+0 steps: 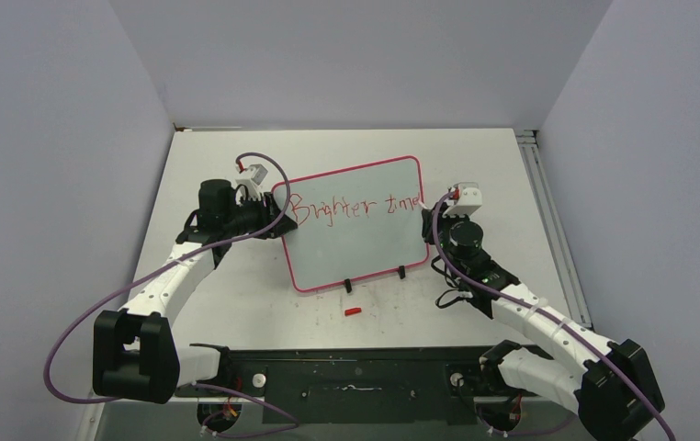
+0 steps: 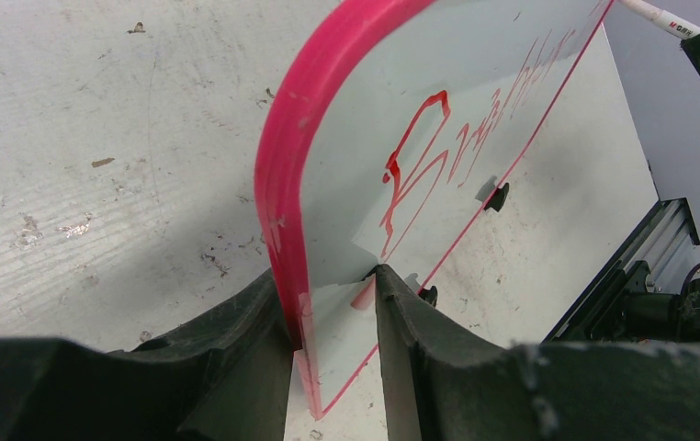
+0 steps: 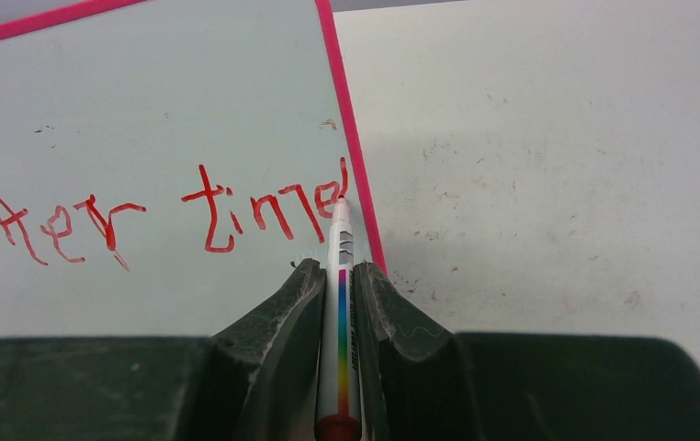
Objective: Write a sentence on the whiteboard
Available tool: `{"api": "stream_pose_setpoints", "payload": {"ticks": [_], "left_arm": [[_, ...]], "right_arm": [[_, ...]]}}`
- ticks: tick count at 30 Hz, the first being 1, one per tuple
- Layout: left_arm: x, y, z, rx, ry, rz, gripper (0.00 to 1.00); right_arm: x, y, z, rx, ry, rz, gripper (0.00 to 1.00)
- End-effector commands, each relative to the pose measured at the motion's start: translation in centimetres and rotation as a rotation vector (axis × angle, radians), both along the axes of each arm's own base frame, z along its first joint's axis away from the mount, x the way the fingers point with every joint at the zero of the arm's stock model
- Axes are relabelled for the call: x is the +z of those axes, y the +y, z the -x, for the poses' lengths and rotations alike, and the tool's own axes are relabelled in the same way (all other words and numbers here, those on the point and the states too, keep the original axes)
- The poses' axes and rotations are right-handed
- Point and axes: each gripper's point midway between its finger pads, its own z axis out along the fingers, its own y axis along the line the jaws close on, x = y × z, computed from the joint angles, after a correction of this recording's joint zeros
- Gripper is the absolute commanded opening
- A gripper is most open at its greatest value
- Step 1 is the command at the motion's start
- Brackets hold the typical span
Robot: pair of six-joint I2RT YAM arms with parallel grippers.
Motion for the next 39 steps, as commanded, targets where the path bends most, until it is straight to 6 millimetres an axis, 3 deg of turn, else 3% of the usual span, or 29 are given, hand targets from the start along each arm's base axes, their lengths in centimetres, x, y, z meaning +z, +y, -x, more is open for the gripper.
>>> {"api": "stream_pose_setpoints", "payload": {"ticks": [1,17,39], "left_arm": [[2.9,-0.2,-0.9,-0.011,-0.103,0.017,0.33],[3.0,-0.1,-0.9,-0.009,-0.105,0.017,0.34],[3.1,-0.2,-0.8,-0.012,-0.107,0.020,0.33]], "right_arm": [[0.5,0.2,0.3,0.006,-0.016,-0.020,0.05],[-0.7,-1.4,0.9,-0.061,0.019,0.009,0.05],[-1.7,0.9,1.7,0.022,0.043,0.019,0.05]]}}
